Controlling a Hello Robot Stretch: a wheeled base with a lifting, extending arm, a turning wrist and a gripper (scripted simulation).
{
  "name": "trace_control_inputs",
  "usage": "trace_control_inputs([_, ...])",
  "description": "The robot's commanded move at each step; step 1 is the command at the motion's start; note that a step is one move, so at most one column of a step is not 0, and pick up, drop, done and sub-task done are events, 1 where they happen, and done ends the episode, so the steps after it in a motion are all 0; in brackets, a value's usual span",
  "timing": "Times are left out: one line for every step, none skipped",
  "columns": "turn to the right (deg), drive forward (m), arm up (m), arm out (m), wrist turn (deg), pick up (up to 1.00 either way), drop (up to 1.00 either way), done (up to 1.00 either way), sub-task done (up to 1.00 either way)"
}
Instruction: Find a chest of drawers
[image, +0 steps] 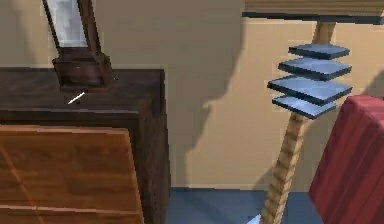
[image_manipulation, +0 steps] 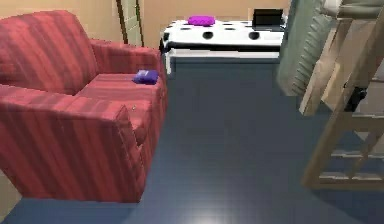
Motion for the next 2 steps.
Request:
trace_control_inputs([-36.0, 0.0, 0.0, 0.0, 0.0, 0.0, 0.0, 0.0, 0.0])
trace_control_inputs([0.0, 0.0, 0.0, 0.0, 0.0, 0.0, 0.0, 1.0, 0.0])
